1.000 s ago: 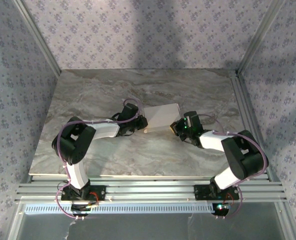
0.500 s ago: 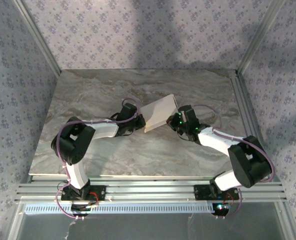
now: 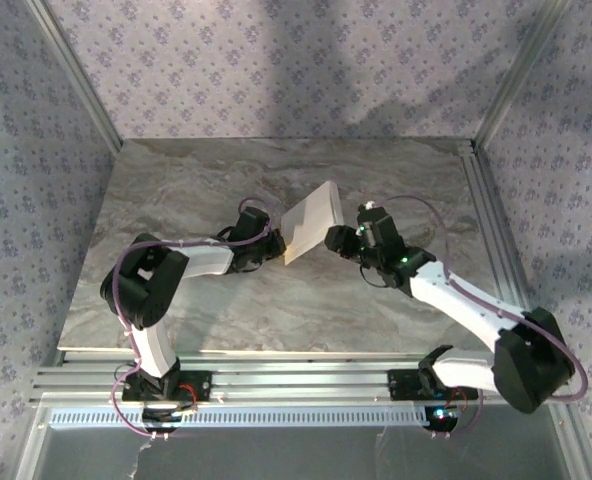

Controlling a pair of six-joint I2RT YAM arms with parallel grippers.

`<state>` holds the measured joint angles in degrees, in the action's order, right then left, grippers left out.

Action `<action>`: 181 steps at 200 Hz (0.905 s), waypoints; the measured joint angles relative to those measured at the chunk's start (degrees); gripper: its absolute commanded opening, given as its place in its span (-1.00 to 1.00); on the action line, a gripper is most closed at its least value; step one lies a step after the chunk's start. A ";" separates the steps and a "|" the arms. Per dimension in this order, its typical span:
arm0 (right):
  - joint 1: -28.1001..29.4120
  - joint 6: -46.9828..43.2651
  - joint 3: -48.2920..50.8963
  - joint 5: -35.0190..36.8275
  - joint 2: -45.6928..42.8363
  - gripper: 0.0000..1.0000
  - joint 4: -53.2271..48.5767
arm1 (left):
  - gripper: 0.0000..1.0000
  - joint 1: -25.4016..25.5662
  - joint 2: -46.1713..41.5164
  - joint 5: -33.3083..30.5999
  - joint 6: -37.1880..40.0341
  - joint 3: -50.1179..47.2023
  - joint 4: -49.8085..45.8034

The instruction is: Fold the paper box

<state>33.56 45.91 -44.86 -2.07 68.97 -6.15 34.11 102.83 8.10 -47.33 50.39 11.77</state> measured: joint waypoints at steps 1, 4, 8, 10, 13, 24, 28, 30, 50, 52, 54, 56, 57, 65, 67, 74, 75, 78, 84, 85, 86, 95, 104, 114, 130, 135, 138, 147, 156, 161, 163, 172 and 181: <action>-0.11 -0.28 -0.13 -0.02 -0.26 0.04 -0.22 | -1.00 0.00 0.00 0.00 0.00 0.00 -0.02; -0.28 -0.74 -0.42 0.02 -0.74 0.05 -0.63 | -1.00 0.00 0.00 0.00 0.00 0.00 -0.04; -0.68 -1.40 -0.72 -0.02 -1.31 0.07 -1.11 | -1.00 0.00 0.00 0.00 0.02 0.00 -0.04; -0.90 -1.77 -0.90 0.00 -1.60 0.08 -1.40 | -1.00 0.00 0.02 0.00 0.04 0.00 -0.04; -1.33 -2.12 -1.14 0.00 -2.05 0.09 -1.66 | -1.00 0.00 0.02 0.00 0.13 0.00 -0.07; -3.28 -3.78 -1.90 -0.48 -3.10 0.14 -2.47 | -1.00 -0.02 0.04 -0.02 0.33 0.00 -0.24; -4.26 -4.24 -2.23 -0.79 -3.32 0.15 -2.73 | -1.00 -0.02 0.04 -0.02 0.39 0.00 -0.44; -4.79 -4.68 -2.40 -1.07 -3.34 0.17 -2.86 | -1.00 -0.02 0.04 0.00 0.42 0.00 -0.52; -9.01 -7.72 -5.77 -3.78 -1.40 0.22 -5.07 | -1.00 -0.04 0.11 0.00 0.63 0.00 -1.81; -9.31 -8.00 -6.29 -4.02 -0.92 0.23 -5.33 | -1.00 -0.02 0.15 -0.02 0.68 0.00 -1.90; -9.57 -8.39 -6.91 -4.42 -0.31 0.24 -5.57 | -1.00 -0.04 0.17 0.00 0.79 0.00 -2.05; -9.73 -8.66 -7.34 -4.63 0.07 0.24 -5.88 | -1.00 -0.04 0.20 0.00 0.83 0.00 -2.21; -9.88 -8.90 -7.78 -4.79 0.39 0.24 -6.10 | -1.00 -0.04 0.22 -0.02 0.81 0.00 -2.23; -10.27 -10.05 -10.32 -6.19 2.75 0.30 -6.97 | -1.00 -0.04 0.39 -0.02 0.87 0.00 -2.86; -10.29 -10.38 -11.06 -6.62 3.54 0.31 -7.15 | -1.00 -0.04 0.39 -0.02 0.87 0.00 -3.02; -10.29 -11.19 -13.20 -7.72 5.60 0.35 -7.69 | -1.00 -0.04 0.50 -0.02 0.94 -0.07 -3.50; -10.29 -11.50 -13.64 -7.93 5.99 0.35 -7.85 | -1.00 -0.04 0.52 -0.02 0.96 -0.07 -3.56; -10.27 -11.91 -14.49 -8.33 6.73 0.36 -8.04 | -1.00 -0.04 0.52 -0.02 1.01 -0.13 -3.61; -10.08 -12.66 -16.17 -9.14 8.28 0.38 -8.61 | -1.00 -0.04 0.52 -0.02 1.05 -0.15 -3.63; -10.01 -12.79 -16.55 -9.27 8.61 0.38 -8.72 | -1.00 -0.04 0.52 -0.04 1.07 -0.15 -3.63; -9.97 -12.81 -16.74 -9.35 8.81 0.38 -8.76 | -1.00 -0.02 0.52 -0.02 1.09 -0.15 -3.63; -9.31 -13.97 -19.04 -9.77 10.71 0.39 -9.75 | -1.00 -0.04 0.52 0.00 1.27 -0.15 -3.65; -8.35 -15.15 -21.53 -9.97 12.31 0.41 -11.23 | -1.00 -0.04 0.52 -0.02 1.33 -0.15 -3.67; -6.78 -16.57 -24.22 -9.73 13.84 0.41 -12.61 | -1.00 -0.04 0.52 -0.02 1.46 -0.15 -3.69; -4.11 -18.75 -28.17 -8.63 15.72 0.41 -14.43 | -1.00 -0.04 0.52 -0.02 1.70 -0.15 -3.69; -3.39 -19.58 -29.31 -8.04 16.31 0.41 -14.99 | -1.00 -0.04 0.52 -0.02 1.79 -0.15 -3.69; -2.99 -20.02 -29.97 -7.72 16.61 0.40 -15.21 | -1.00 -0.04 0.52 -0.04 1.84 -0.15 -3.69; -2.56 -21.66 -31.19 -6.84 17.38 0.41 -15.15 | -1.00 -0.07 0.48 -0.04 1.88 -0.15 -3.69; -3.15 -23.23 -31.43 -6.62 17.73 0.41 -14.80 | -1.00 -0.26 0.48 -0.04 1.88 -0.15 -3.72; -3.91 -23.91 -31.43 -6.62 17.88 0.41 -14.51 | -1.00 -0.31 0.48 -0.04 1.88 -0.15 -3.74; -4.28 -24.13 -31.43 -6.86 17.97 0.41 -14.49 | -1.00 -0.33 0.48 -0.02 1.88 -0.15 -3.74; -6.78 -24.90 -31.58 -8.04 18.60 0.40 -13.84 | -1.00 -0.37 0.46 0.00 1.88 -0.15 -3.82; -9.70 -25.14 -32.50 -9.49 19.74 0.39 -13.60 | -1.00 -0.37 0.39 -0.02 1.88 -0.15 -3.89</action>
<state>23.86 20.78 -77.36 -11.55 88.71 -19.75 33.74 103.22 8.08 -45.45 50.24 7.88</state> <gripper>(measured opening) 0.701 0.046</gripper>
